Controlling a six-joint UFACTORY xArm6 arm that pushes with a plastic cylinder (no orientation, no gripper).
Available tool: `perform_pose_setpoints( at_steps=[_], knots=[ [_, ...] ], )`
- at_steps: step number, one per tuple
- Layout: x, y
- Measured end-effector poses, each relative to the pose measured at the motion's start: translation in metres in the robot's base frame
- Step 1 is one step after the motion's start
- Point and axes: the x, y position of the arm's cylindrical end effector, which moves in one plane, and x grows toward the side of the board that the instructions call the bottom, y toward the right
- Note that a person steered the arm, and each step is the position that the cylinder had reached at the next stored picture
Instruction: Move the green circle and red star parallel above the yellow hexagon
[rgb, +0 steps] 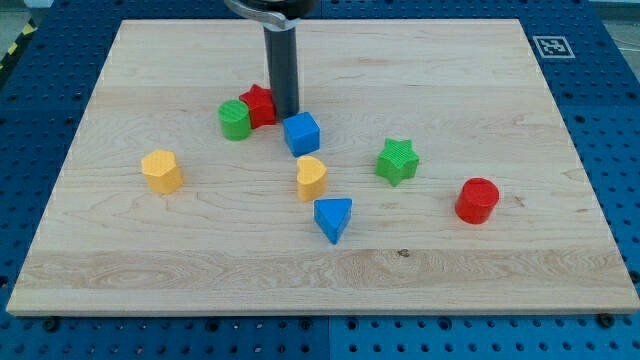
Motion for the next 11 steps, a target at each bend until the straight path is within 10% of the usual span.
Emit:
perform_pose_setpoints(
  at_steps=[11],
  knots=[
    [0.068,-0.096]
  ],
)
